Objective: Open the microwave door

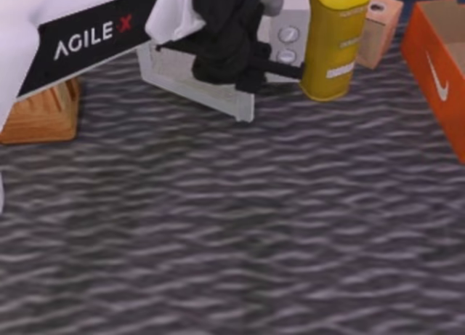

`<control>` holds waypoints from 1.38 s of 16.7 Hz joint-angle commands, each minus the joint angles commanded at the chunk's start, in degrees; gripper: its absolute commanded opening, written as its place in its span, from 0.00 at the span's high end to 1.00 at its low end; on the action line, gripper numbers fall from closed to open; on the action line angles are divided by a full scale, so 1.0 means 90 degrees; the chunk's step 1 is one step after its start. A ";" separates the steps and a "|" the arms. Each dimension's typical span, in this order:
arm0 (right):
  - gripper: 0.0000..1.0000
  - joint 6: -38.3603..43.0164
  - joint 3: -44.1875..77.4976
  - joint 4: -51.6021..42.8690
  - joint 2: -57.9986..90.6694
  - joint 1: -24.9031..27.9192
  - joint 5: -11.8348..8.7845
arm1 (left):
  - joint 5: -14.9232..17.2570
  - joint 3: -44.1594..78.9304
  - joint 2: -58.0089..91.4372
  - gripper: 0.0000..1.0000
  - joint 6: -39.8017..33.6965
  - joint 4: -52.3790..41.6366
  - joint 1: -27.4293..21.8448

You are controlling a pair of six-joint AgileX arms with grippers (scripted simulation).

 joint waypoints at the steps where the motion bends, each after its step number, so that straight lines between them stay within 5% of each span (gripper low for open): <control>1: 0.00 0.0000 0.0000 0.0000 0.0000 0.0000 0.0000 | 0.0064 -0.0153 -0.0104 1.00 0.0128 0.0069 0.0032; 23: 0.00 0.0000 0.0000 0.0000 0.0000 0.0000 0.0000 | 0.0170 -0.0408 -0.0267 1.00 0.0336 0.0176 0.0085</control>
